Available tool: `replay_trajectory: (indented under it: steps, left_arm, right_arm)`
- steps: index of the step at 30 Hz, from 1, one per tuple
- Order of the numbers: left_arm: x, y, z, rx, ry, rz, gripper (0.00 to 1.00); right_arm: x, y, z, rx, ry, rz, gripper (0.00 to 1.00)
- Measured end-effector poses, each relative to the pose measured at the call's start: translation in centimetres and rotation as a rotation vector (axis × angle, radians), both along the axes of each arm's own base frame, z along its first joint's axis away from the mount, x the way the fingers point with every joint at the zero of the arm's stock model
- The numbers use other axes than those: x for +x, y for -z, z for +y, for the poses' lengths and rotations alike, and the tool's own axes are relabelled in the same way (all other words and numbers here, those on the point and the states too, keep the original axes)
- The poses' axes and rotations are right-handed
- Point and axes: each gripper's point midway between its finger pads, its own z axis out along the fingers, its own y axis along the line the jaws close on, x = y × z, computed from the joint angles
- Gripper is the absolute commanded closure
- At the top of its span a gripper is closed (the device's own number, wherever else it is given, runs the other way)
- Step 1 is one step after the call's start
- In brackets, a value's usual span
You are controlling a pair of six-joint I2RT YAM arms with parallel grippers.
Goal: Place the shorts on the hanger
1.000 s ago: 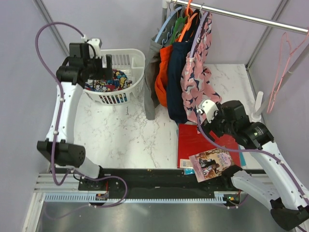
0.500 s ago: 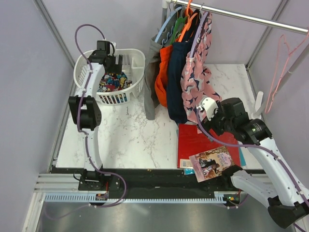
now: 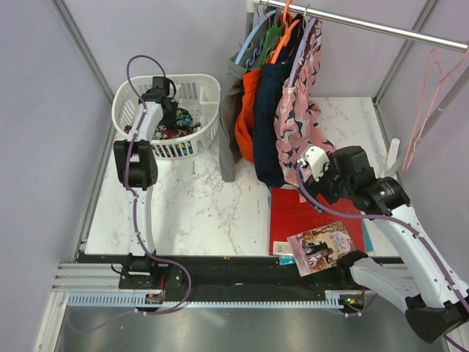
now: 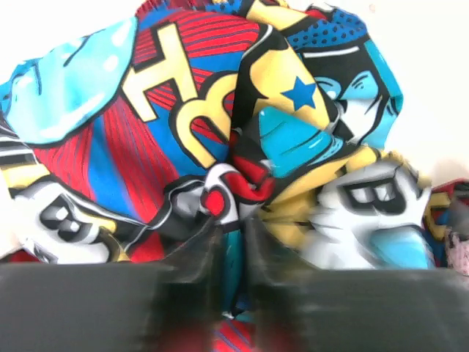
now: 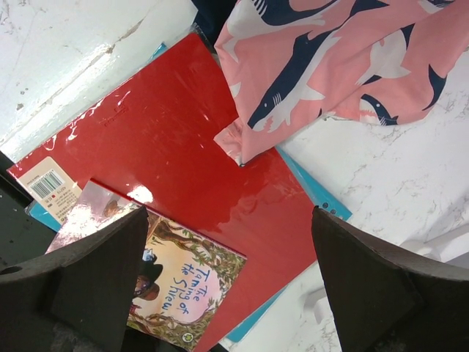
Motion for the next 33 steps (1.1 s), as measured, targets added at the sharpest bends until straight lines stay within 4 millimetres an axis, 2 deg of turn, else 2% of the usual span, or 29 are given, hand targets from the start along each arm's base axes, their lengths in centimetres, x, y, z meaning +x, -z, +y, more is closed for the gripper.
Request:
replay_trajectory:
  steps: [6, 9, 12, 15, 17, 18, 20, 23, 28, 31, 33]
  left_arm:
    - [0.7, -3.2, 0.0, -0.046, 0.044, -0.046, 0.98]
    - [0.4, -7.1, -0.4, -0.077, 0.065, -0.105, 0.98]
    - [-0.3, -14.7, -1.1, -0.109, 0.095, -0.239, 0.98]
    - [-2.8, -26.4, -2.6, -0.15, 0.148, -0.469, 0.98]
    - [-5.5, -33.3, -3.8, -0.191, 0.182, -0.61, 0.98]
    - [-7.5, -37.5, -4.6, -0.222, 0.207, -0.698, 0.98]
    - [-11.1, -43.7, -5.9, -0.288, 0.256, -0.84, 0.98]
    - [-16.8, -51.6, -8.0, -0.422, 0.335, -1.028, 0.98]
    - [-23.9, -60.2, -9.6, -0.616, 0.406, -1.261, 0.98]
    - [-27.1, -63.8, -10.1, -0.728, 0.435, -1.361, 0.98]
    - [-28.5, -65.2, -10.3, -0.786, 0.444, -1.395, 0.98]
  right_arm:
    - [0.3, -1.2, 0.1, 0.013, 0.001, -0.028, 0.02]
    - [0.5, -2.2, 0.3, 0.027, -0.001, -0.05, 0.02]
    - [0.6, -3.0, 0.6, 0.044, -0.007, -0.065, 0.02]
    - [0.6, -3.2, 0.8, 0.054, -0.015, -0.065, 0.02]
    - [0.7, -3.3, 1.0, 0.058, -0.02, -0.061, 0.02]
    - [0.8, -3.4, 1.1, 0.06, -0.023, -0.061, 0.02]
    - [1.1, -3.6, 1.4, 0.065, -0.026, -0.06, 0.02]
    - [1.3, -3.9, 1.7, 0.075, -0.033, -0.061, 0.02]
    - [1.4, -4.0, 2.0, 0.089, -0.04, -0.057, 0.02]
    - [1.5, -4.0, 2.3, 0.101, -0.048, -0.056, 0.02]
    - [1.5, -4.0, 2.4, 0.103, -0.05, -0.055, 0.02]
